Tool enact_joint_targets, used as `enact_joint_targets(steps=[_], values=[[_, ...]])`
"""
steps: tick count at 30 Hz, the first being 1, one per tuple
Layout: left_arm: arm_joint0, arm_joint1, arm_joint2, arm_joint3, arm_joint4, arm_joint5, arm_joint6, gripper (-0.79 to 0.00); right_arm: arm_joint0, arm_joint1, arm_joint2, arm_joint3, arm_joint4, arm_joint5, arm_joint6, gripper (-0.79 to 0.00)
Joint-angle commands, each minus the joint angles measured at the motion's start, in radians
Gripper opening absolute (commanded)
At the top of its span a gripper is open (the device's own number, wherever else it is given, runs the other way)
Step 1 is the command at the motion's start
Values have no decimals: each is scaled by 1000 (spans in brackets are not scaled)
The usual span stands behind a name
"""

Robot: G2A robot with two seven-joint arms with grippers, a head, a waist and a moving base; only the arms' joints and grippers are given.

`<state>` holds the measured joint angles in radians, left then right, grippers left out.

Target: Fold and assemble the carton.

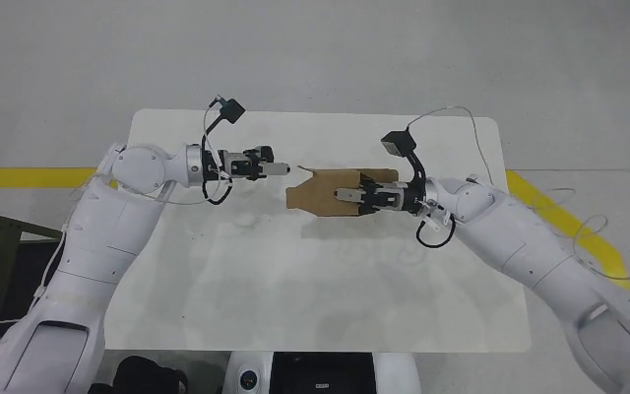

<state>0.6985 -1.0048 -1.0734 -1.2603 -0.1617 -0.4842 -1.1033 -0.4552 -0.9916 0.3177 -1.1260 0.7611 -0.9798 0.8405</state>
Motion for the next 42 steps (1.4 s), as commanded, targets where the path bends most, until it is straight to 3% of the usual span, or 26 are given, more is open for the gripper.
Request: enact_joint_targets(steps=[1,17,42], values=[[-2,1,-5,4,0,1,3,0,-5,8,-9,-14,3,10,10,-785],[-1,-14,69,11,46,6,-1,0,15,12,-67,-53,8,16,16,-785],[8,-15,79,-26,40,11,-20,0,61,-21,-118,-35,25,-33,-33,-785]])
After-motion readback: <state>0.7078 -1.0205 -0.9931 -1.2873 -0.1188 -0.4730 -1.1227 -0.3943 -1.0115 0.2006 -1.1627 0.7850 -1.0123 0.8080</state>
